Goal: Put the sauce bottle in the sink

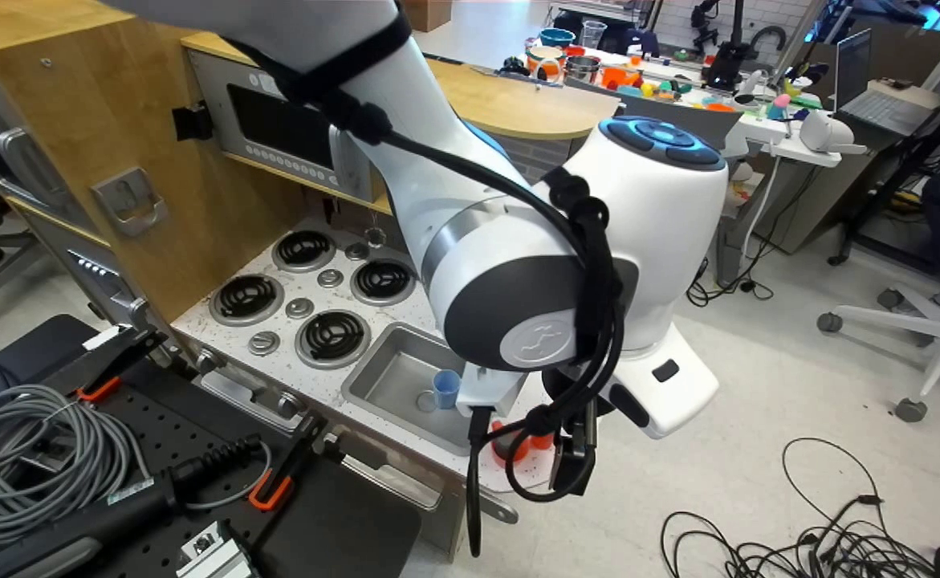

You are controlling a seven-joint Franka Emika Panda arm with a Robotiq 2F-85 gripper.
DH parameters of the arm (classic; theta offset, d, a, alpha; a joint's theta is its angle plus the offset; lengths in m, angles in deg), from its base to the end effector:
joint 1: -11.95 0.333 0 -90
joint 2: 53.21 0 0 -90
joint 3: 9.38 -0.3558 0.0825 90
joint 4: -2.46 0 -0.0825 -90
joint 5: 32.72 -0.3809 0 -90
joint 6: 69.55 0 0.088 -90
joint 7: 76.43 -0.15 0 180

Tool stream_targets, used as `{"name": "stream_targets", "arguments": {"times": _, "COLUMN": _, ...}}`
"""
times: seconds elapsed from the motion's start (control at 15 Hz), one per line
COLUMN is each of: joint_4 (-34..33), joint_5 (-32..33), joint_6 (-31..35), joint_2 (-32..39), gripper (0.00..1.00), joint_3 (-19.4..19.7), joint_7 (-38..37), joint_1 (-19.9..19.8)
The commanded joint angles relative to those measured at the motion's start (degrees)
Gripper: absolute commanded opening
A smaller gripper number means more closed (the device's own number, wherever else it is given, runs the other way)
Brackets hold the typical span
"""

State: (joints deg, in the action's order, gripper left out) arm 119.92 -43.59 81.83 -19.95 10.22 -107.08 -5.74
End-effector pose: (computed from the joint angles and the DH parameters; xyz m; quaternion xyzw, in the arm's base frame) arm 0.4914 -0.3744 0.1641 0.7969 -0.6019 0.0253 0.0460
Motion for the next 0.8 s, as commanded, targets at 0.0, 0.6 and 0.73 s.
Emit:
{"name": "stream_targets", "arguments": {"times": 0.0, "joint_4": -5.5, "joint_5": -3.5, "joint_6": 1.1, "joint_2": 4.9, "gripper": 1.0, "joint_3": -0.7, "joint_7": -1.7, "joint_1": 0.3}}
{"name": "stream_targets", "arguments": {"times": 0.6, "joint_4": -16.5, "joint_5": -3.6, "joint_6": 0.1, "joint_2": 14.9, "gripper": 1.0, "joint_3": -1.6, "joint_7": -4.0, "joint_1": 0.4}}
{"name": "stream_targets", "arguments": {"times": 0.73, "joint_4": -18.7, "joint_5": -3.2, "joint_6": 0.0, "joint_2": 16.9, "gripper": 1.0, "joint_3": -1.3, "joint_7": -4.3, "joint_1": 0.8}}
